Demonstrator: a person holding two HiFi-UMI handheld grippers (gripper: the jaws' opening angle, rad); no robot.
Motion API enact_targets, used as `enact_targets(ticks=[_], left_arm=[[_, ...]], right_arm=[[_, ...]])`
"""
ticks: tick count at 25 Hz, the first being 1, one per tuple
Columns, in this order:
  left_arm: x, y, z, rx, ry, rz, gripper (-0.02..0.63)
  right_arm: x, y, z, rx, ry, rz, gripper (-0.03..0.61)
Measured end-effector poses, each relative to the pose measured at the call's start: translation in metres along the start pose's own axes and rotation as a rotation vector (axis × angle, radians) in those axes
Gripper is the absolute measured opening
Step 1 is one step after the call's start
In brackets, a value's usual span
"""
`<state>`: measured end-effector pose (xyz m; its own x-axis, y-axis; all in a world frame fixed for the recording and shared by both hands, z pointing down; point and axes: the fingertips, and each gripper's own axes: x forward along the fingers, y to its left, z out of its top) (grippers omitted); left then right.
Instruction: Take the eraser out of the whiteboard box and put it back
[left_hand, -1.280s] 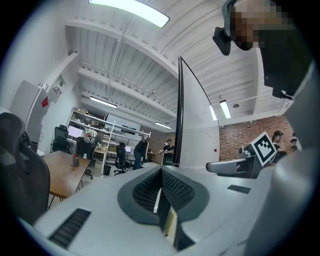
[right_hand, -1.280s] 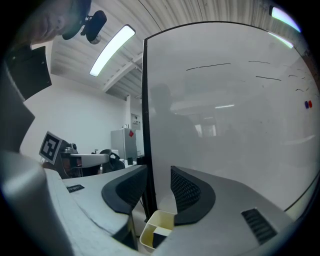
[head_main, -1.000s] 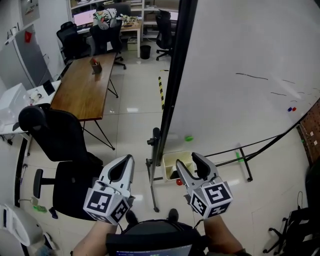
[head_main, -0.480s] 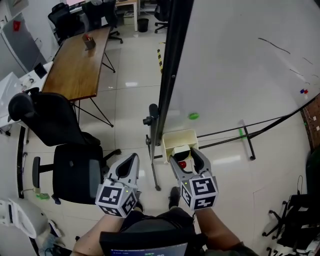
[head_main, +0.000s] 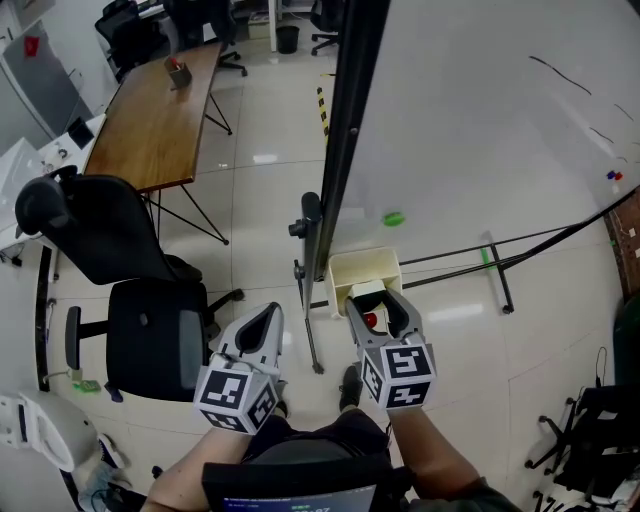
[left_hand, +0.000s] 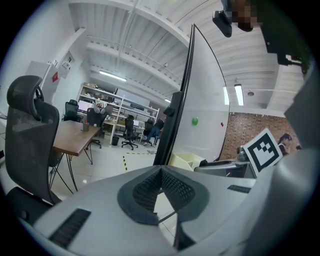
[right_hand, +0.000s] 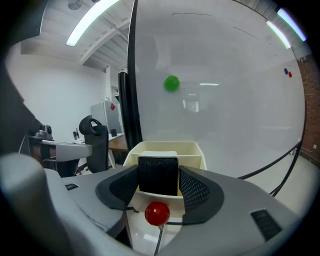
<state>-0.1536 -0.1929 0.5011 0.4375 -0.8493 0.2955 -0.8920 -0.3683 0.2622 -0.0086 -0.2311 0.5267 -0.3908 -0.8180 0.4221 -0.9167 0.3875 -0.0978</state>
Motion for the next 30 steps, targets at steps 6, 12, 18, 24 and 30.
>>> enact_targets(ticks=[6, 12, 18, 24, 30], left_arm=[[-0.008, 0.003, 0.014, 0.006, -0.029, 0.002, 0.034], [-0.03, 0.0, 0.064, 0.022, -0.116, -0.008, 0.034], [-0.055, -0.011, 0.133, 0.09, -0.238, -0.03, 0.034], [-0.077, -0.023, 0.183, 0.139, -0.342, -0.04, 0.032], [-0.083, -0.029, 0.197, 0.148, -0.371, -0.036, 0.032]], right_arm=[[-0.005, 0.004, 0.01, 0.014, -0.027, 0.001, 0.267], [-0.04, 0.012, 0.067, 0.014, -0.138, 0.03, 0.265], [-0.083, 0.025, 0.145, -0.003, -0.293, 0.09, 0.264], [-0.115, 0.037, 0.197, -0.032, -0.405, 0.139, 0.264], [-0.124, 0.038, 0.211, -0.04, -0.43, 0.157, 0.264]])
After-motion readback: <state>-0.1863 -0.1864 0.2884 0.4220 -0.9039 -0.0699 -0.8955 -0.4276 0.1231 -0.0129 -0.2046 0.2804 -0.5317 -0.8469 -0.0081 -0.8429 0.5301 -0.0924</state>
